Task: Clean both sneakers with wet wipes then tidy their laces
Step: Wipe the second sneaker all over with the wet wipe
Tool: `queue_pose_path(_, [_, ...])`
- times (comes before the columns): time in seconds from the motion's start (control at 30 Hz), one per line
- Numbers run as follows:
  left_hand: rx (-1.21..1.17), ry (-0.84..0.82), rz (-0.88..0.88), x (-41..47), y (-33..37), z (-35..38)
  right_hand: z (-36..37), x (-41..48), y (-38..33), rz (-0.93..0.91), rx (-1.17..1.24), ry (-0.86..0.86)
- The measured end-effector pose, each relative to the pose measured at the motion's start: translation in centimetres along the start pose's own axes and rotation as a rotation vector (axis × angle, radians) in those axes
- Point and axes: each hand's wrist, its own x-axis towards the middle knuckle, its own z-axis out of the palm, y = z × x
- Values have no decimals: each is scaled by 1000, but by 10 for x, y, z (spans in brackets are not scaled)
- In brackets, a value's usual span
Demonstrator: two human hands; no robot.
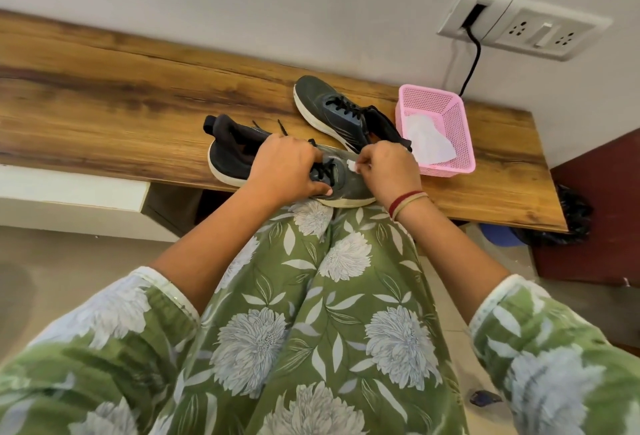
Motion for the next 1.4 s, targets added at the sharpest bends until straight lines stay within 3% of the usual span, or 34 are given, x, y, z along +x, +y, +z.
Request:
queue_pose_path(0.17, [-18, 10, -1, -5, -3, 2, 3, 2, -4, -23, 256, -239])
queue_pose_path(0.33, [-27, 20, -9, -7, 1, 2, 12, -1, -4, 27, 217, -30])
queue_pose_path(0.47, [-34, 13, -6, -6, -3, 2, 8, -5, -3, -64, 341, -226])
queue_pose_path(0.67, [-23, 11, 12, -4, -2, 0, 11, -5, -11, -31, 49, -46])
queue_pose_path(0.83, [-101, 13, 11, -3, -7, 2, -16, -10, 5, -30, 234, -292])
queue_pose_path(0.97, [-102, 49, -19, -3, -7, 4, -30, -6, 37, 221, 406, 123])
queue_pose_path(1.0, [-108, 52, -30, -4, -7, 4, -28, -7, 38, 244, 434, 150])
queue_pose_path(1.1, [-117, 61, -34, -8, -5, 6, -8, -15, 26, 178, 442, 63])
queue_pose_path(1.27, [-67, 106, -39, -12, 4, 11, 13, -35, 4, -88, 34, -4])
queue_pose_path(1.4, [-79, 121, -43, -13, 3, 10, 5, -13, 15, -6, 12, 105])
